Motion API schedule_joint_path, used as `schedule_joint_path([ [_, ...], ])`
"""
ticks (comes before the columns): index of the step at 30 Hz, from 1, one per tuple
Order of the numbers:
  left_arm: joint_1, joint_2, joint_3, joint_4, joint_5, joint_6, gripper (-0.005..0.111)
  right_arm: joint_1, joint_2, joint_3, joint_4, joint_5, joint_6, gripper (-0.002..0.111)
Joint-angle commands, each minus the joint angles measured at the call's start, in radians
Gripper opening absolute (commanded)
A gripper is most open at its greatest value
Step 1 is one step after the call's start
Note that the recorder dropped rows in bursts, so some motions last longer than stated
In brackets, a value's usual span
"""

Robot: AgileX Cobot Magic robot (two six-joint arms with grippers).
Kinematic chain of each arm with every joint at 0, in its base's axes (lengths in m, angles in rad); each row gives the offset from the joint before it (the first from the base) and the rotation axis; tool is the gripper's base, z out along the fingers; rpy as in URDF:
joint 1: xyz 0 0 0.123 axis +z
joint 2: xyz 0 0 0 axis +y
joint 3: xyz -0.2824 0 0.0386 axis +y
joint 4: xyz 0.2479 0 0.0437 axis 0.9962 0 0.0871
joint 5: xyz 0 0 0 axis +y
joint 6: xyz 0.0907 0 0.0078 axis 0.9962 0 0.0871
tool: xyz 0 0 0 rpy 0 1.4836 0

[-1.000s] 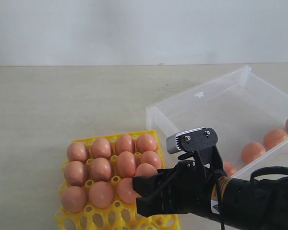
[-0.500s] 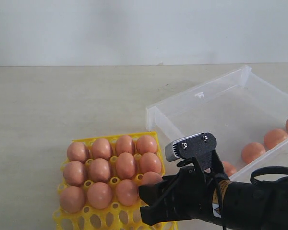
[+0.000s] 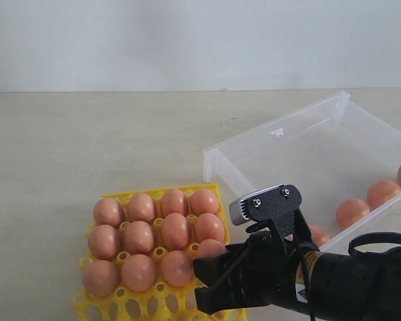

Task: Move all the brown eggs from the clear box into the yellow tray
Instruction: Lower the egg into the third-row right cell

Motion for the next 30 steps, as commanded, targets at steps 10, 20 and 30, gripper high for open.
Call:
schedule_joint_path([
  [10,0.003,-0.002,-0.001,-0.005,-0.005,0.007,0.004,0.000,0.002,-0.004,0.001,-0.015,-0.009,0.057],
  [20,0.003,-0.002,-0.001,-0.005,-0.005,0.007,0.004,0.000,0.000,-0.004,0.001,-0.032,-0.009,0.057],
  [30,0.003,-0.002,-0.001,-0.005,-0.005,0.007,0.004,0.000,0.000,-0.004,0.001,-0.065,-0.056,0.066],
])
